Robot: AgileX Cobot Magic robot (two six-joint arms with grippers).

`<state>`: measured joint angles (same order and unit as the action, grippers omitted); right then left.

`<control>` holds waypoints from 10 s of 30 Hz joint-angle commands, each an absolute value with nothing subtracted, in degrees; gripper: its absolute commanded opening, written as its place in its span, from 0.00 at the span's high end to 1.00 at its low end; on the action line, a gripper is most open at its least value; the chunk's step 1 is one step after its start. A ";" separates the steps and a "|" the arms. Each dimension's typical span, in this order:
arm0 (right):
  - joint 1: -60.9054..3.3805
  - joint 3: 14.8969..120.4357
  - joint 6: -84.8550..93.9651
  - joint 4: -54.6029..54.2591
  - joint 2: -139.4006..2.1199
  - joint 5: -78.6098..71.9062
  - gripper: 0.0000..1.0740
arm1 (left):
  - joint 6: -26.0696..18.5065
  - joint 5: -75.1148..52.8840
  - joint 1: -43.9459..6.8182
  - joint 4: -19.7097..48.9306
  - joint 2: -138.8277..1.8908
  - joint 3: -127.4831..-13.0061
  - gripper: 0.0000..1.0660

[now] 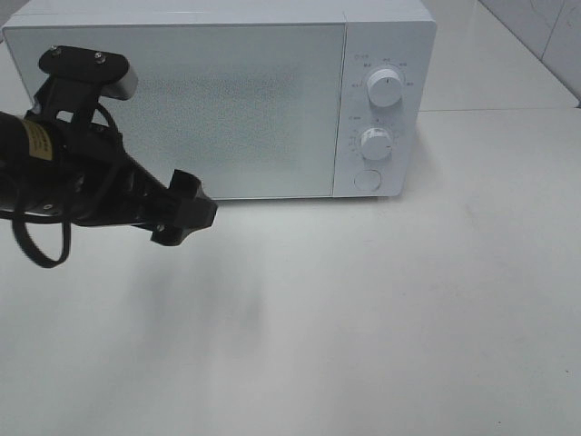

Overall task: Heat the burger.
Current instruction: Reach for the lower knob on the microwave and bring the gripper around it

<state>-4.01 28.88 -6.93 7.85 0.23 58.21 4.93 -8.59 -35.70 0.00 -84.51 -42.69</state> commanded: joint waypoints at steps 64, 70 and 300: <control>-3.61 28.88 -6.30 7.73 1.72 57.58 0.36 | 1.60 -59.47 -3.78 0.46 -13.46 -28.99 0.08; -3.61 28.88 -6.30 7.73 1.72 57.58 0.37 | 1.55 -59.36 -3.78 3.21 -6.88 -28.99 0.08; -36.73 47.50 16.73 -39.25 -120.72 -70.70 1.00 | 1.38 -59.30 -0.40 3.15 1.49 -28.99 0.08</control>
<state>-37.24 46.81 16.21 -40.62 -120.84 -68.01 1.32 -59.70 -0.63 2.86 0.23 -29.28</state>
